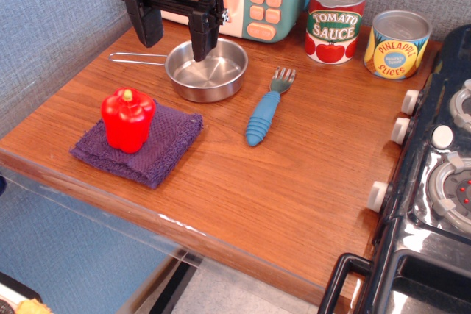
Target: Place the pot to the lower right of the fork
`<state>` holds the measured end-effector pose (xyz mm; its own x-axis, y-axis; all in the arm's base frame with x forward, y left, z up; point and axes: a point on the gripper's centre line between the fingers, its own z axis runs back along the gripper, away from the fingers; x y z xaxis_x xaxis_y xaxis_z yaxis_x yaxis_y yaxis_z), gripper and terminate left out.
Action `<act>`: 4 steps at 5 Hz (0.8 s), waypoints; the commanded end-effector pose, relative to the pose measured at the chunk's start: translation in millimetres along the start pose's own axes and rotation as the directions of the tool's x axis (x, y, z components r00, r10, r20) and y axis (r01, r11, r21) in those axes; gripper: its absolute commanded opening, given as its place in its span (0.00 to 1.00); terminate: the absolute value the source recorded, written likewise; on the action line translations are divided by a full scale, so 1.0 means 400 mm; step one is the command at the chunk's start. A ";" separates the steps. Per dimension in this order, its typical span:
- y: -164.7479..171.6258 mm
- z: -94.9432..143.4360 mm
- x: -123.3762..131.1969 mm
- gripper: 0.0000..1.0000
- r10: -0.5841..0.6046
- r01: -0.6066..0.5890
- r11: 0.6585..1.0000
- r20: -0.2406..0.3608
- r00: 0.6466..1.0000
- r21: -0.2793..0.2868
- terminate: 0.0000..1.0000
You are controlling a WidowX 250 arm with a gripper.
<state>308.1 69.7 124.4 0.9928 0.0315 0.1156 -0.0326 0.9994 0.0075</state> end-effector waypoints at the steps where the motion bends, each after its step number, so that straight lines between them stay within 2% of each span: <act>1: 0.000 0.000 0.000 1.00 0.000 0.000 1.000 0.000 1.000 0.000 0.00; 4: 0.022 -0.053 0.139 1.00 0.076 -0.076 0.997 0.001 0.997 -0.024 0.00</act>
<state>362.4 78.4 91.7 0.9916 0.1126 0.0643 -0.1108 0.9933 -0.0322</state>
